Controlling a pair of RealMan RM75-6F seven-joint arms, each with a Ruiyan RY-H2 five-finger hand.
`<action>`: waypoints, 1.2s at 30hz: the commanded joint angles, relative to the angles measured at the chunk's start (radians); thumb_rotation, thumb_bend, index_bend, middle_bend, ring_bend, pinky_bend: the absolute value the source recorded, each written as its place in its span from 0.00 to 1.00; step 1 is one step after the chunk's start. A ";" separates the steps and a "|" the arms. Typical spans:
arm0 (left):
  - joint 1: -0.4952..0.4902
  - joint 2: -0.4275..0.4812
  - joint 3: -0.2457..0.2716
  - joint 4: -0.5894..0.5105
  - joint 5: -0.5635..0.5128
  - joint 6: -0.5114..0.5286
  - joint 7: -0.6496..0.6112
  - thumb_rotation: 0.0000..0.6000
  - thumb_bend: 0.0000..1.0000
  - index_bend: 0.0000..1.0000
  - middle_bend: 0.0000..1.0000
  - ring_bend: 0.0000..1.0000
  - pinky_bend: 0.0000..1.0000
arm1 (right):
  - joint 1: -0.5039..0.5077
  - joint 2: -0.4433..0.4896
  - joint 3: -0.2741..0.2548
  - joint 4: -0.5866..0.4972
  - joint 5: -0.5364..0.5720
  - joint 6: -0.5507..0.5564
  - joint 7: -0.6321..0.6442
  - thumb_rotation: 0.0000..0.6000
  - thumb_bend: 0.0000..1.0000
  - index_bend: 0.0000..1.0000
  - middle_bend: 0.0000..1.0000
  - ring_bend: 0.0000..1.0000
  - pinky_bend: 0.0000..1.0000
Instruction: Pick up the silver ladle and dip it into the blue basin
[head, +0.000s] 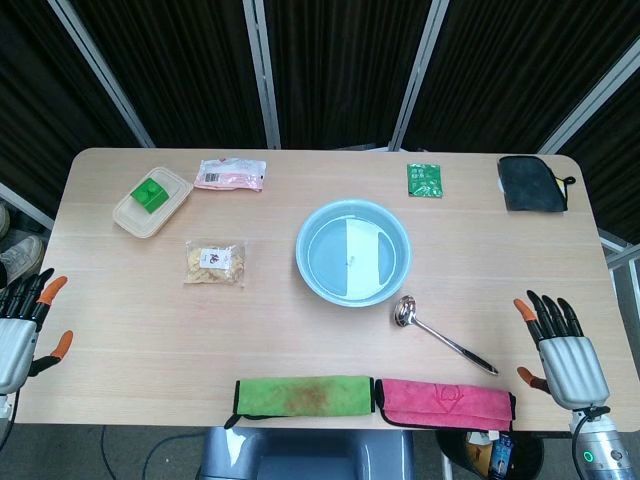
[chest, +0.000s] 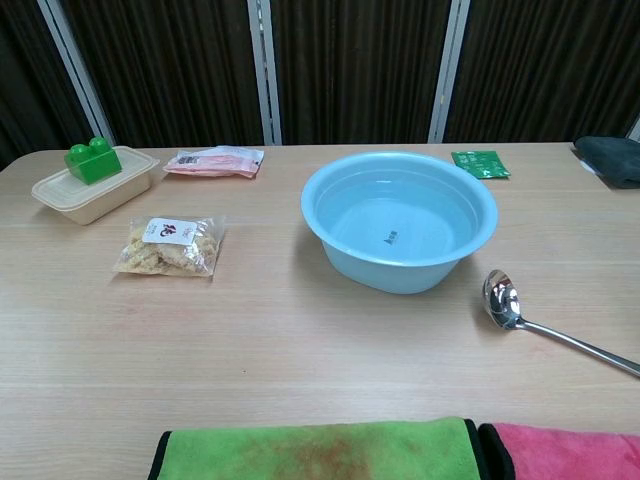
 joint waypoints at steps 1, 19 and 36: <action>-0.004 -0.005 -0.003 0.004 -0.008 -0.009 0.004 1.00 0.37 0.08 0.00 0.00 0.00 | 0.002 -0.001 0.005 0.002 0.012 -0.006 -0.003 1.00 0.05 0.00 0.00 0.00 0.00; 0.001 0.020 0.000 -0.026 0.024 0.023 -0.029 1.00 0.38 0.05 0.00 0.00 0.00 | 0.061 -0.068 -0.018 0.097 -0.078 -0.053 0.101 1.00 0.17 0.32 0.00 0.00 0.00; -0.044 0.023 -0.006 -0.038 -0.029 -0.084 -0.031 1.00 0.37 0.05 0.00 0.00 0.00 | 0.177 -0.198 0.025 0.258 0.101 -0.322 0.195 1.00 0.23 0.41 0.00 0.00 0.00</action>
